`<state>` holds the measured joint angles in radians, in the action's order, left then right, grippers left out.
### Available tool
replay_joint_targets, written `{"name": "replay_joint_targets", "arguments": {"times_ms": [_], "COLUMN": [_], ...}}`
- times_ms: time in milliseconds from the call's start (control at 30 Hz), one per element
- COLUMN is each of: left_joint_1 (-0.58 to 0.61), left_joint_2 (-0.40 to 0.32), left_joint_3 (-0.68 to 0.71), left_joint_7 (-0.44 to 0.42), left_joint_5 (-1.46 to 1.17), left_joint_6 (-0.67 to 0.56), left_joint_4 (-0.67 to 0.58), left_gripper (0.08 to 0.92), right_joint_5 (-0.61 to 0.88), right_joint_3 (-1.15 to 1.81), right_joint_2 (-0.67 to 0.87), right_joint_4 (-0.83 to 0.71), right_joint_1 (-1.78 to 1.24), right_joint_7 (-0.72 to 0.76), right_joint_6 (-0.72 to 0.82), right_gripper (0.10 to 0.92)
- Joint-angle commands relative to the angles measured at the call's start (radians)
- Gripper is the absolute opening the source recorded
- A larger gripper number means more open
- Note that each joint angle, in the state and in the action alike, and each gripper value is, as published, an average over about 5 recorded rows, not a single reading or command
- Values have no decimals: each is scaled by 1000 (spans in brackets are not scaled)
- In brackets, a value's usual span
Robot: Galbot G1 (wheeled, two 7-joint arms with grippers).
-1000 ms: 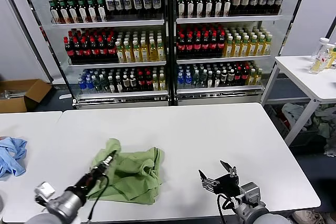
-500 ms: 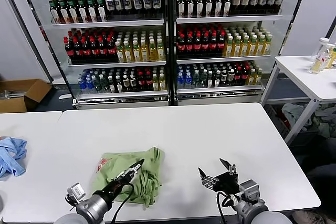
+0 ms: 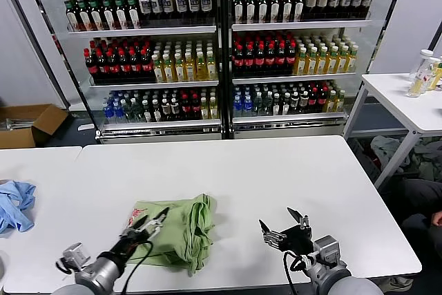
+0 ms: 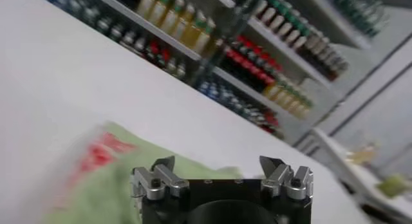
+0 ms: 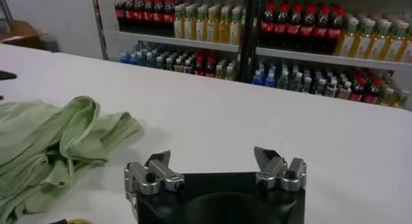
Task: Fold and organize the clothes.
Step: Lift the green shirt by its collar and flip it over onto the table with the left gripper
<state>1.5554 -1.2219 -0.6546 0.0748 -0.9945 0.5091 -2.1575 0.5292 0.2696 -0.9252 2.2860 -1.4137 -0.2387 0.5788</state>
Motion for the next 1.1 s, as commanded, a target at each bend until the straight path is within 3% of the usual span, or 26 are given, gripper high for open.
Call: {"name": "replay_joint_targets", "arguments": {"times_ms": [33,467,1000,1100], "left_joint_1": [25,-16,-46,-47], "left_joint_2": [40,49,51,45], "left_joint_3": [-72,-8,-73,-78], "left_joint_7": [6,-51,-121,-121], "left_joint_5": [250,288,-146,-182], "left_joint_6": [-67,-42,70,70], "left_joint_4": [71,194,244,258], "left_gripper": [813,823,818,774], "right_joint_5": [-3,-4,-4,-4], "right_joint_3": [1,27,56,59], "right_joint_2": [-1,2,3,1], "right_joint_4": [-2,3,19,18], "right_joint_1": [-6,-34,-62,-67], "right_joint_7": [0,1,0,-1], "right_joint_6": [0,0,0,0], "right_gripper": [823,823,823,823]}}
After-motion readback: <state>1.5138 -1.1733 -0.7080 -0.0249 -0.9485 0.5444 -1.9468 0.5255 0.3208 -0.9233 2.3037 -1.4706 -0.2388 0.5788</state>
